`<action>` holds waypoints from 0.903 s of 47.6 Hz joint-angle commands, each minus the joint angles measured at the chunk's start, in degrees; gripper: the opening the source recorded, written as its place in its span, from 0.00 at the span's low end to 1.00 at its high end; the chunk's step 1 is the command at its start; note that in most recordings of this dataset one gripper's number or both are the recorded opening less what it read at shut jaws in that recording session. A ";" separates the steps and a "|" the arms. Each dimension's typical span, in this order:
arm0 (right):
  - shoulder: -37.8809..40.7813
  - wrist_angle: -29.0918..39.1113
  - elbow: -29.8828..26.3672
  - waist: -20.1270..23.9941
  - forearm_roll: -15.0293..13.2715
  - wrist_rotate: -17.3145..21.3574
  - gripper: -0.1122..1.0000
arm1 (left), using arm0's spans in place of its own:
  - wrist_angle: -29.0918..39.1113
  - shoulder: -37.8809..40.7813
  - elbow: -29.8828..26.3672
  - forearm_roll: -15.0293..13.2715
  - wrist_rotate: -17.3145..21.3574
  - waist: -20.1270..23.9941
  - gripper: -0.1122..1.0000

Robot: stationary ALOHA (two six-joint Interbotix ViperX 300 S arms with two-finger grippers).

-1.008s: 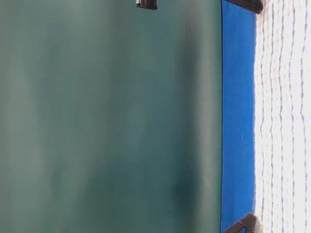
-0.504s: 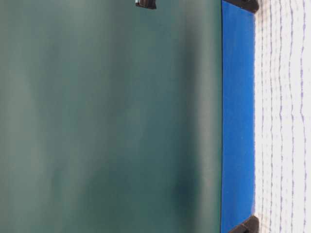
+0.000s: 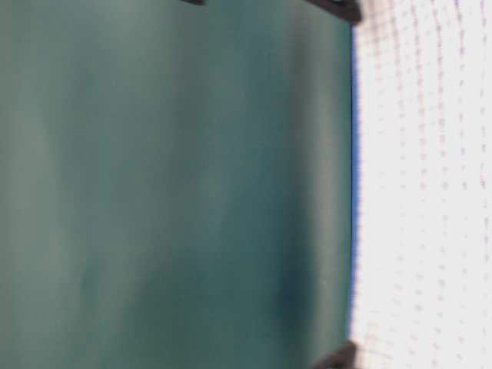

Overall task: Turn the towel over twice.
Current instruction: 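Lift the held corners with both grippers, raising the towel up and away, then swing the towel down with both grippers and lay it flat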

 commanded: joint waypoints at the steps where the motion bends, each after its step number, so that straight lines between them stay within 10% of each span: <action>1: -4.92 0.00 -0.88 -1.58 0.18 -0.09 0.15 | 3.52 -6.59 -2.37 -0.18 0.79 1.76 0.14; 23: -28.39 13.27 -7.73 -4.75 -2.20 -0.70 0.15 | 7.29 -22.50 -8.61 -0.18 6.06 2.29 0.14; 43: -32.26 16.61 -10.99 -4.75 -3.08 -0.70 0.15 | 12.30 -26.54 -14.06 -0.18 6.42 2.02 0.14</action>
